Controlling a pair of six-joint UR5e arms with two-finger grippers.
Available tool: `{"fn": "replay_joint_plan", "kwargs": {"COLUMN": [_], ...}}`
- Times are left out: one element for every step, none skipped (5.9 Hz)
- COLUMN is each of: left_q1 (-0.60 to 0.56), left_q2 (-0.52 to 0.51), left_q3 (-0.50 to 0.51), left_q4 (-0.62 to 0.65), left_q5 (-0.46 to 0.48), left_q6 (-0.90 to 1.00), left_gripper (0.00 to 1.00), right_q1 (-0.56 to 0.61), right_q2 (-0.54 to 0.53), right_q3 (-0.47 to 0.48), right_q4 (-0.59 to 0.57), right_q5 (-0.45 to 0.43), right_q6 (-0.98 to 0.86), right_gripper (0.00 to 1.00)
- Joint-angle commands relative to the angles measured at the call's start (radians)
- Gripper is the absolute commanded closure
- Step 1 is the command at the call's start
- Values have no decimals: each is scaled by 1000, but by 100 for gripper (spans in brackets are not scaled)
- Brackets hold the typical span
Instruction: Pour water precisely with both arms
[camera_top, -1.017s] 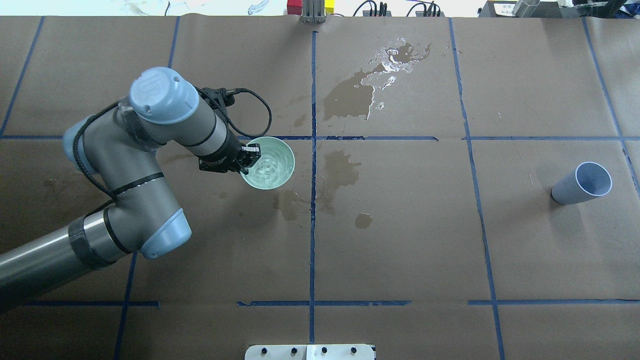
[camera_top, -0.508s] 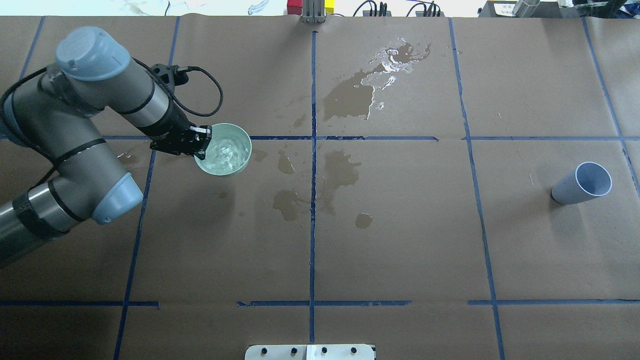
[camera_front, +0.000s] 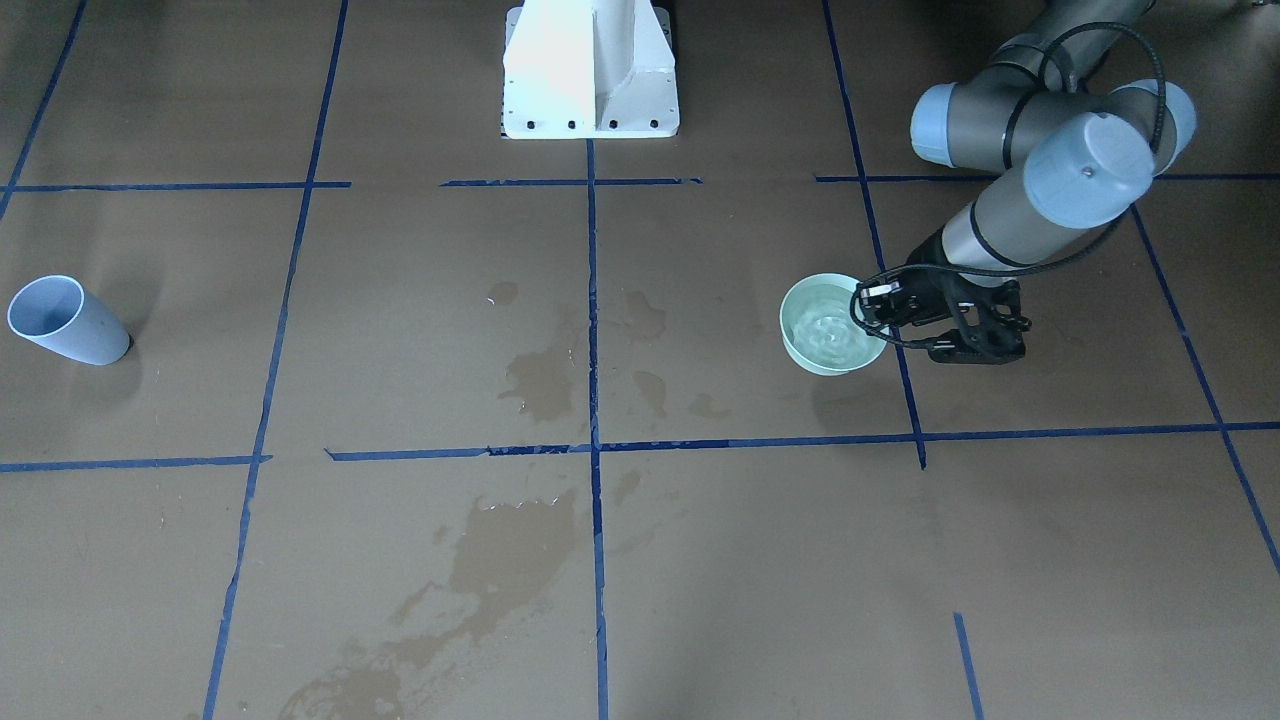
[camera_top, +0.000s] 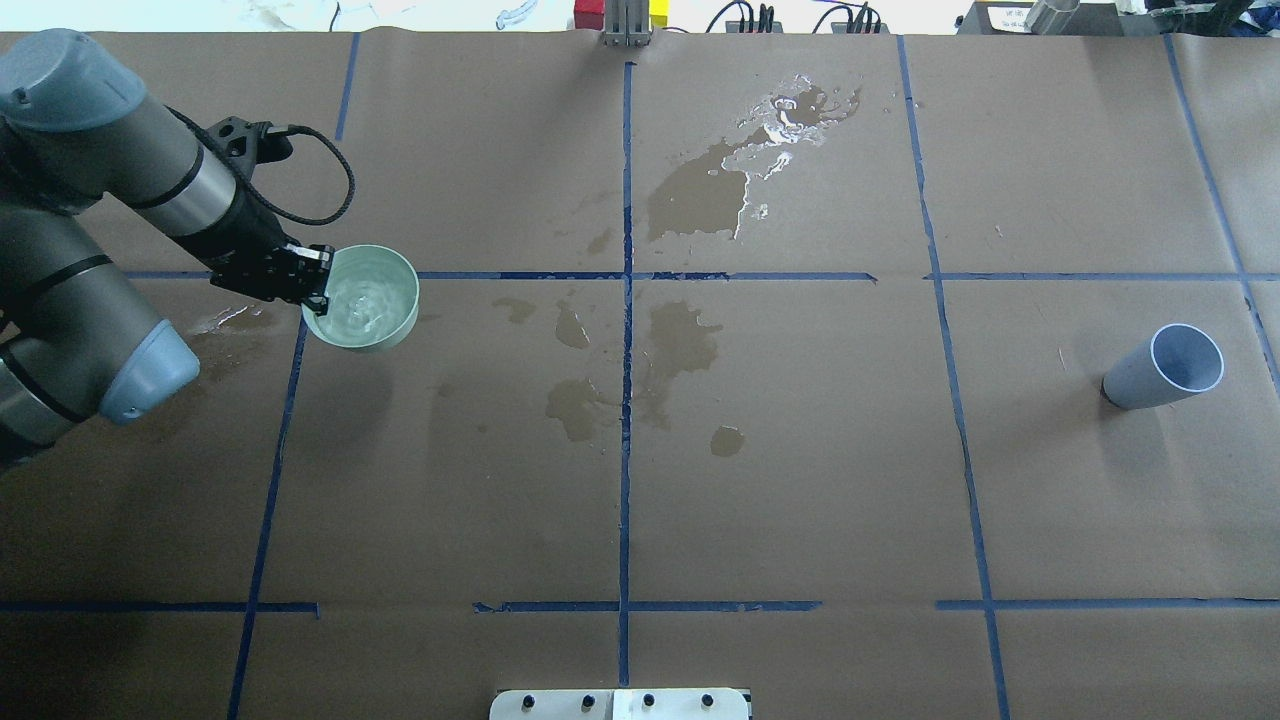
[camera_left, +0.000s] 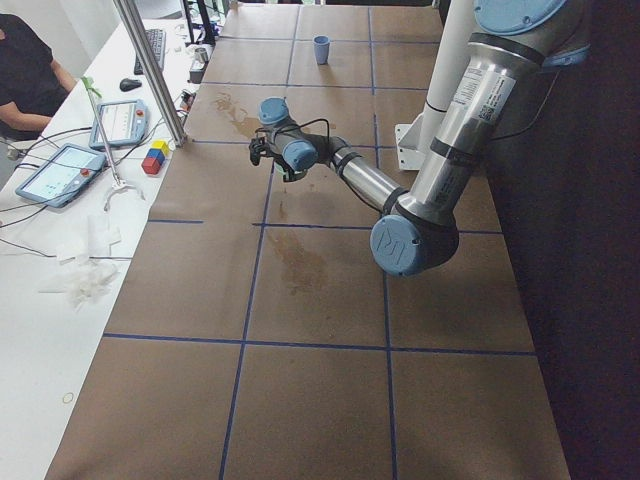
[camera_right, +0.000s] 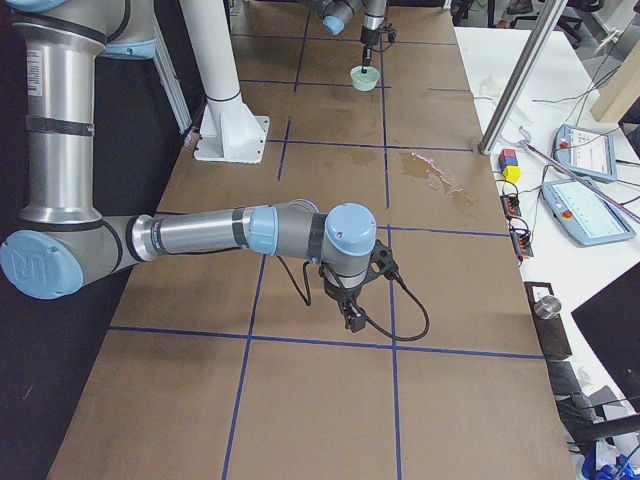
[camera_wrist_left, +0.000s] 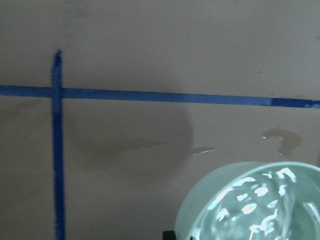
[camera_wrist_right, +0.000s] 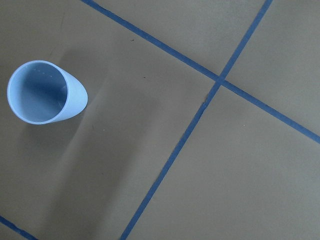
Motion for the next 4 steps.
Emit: {"fn": "replay_joint_plan", "kwargs": {"left_q1": [-55, -74, -92, -138], "left_q2": [108, 158, 207, 226], "left_q3": [6, 14, 32, 61], "left_q4": [-83, -100, -98, -98], "left_q5": [-56, -57, -57, -67], "left_q6": [92, 176, 277, 375], "left_gripper": [100, 100, 100, 100], "right_q1": [0, -2, -2, -2], "right_q2": [-29, -30, -30, -29], "right_q3": [45, 46, 46, 46], "right_q4": [5, 5, 5, 5], "right_q5": [8, 9, 11, 11], "right_q6": [11, 9, 9, 9], "right_gripper": [0, 0, 0, 0]}}
